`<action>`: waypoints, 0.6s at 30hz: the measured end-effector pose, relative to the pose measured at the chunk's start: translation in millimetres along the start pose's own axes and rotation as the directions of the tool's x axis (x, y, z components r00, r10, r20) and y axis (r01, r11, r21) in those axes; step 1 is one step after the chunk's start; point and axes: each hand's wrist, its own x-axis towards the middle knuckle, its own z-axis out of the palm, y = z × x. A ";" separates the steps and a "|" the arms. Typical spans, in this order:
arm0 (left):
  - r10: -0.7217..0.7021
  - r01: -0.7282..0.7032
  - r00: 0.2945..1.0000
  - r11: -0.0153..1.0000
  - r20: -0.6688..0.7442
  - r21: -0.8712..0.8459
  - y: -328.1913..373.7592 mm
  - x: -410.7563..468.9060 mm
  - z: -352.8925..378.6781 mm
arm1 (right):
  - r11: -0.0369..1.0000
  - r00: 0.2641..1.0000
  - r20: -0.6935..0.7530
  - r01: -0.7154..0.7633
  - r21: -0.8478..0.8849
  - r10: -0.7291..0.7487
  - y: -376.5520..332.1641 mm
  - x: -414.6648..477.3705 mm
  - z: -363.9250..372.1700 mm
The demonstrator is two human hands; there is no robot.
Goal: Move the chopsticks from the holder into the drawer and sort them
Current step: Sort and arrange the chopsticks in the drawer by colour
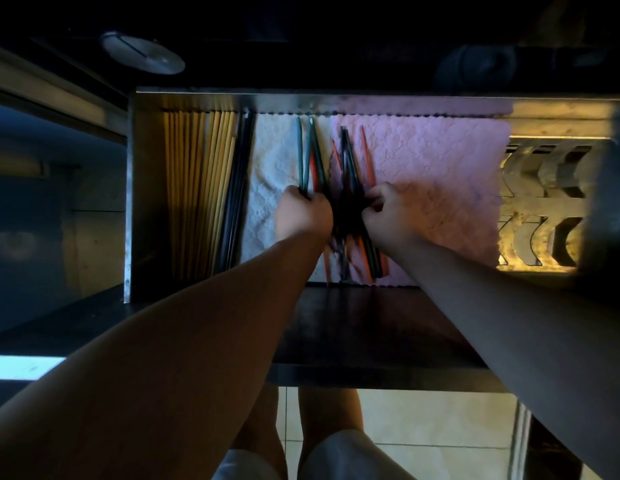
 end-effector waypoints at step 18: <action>-0.018 0.019 1.000 0.999 0.019 -0.042 14.8 0.8 7.3 | 0.987 0.991 -0.056 0.112 -0.115 -0.119 -16.3 -5.9 -1.7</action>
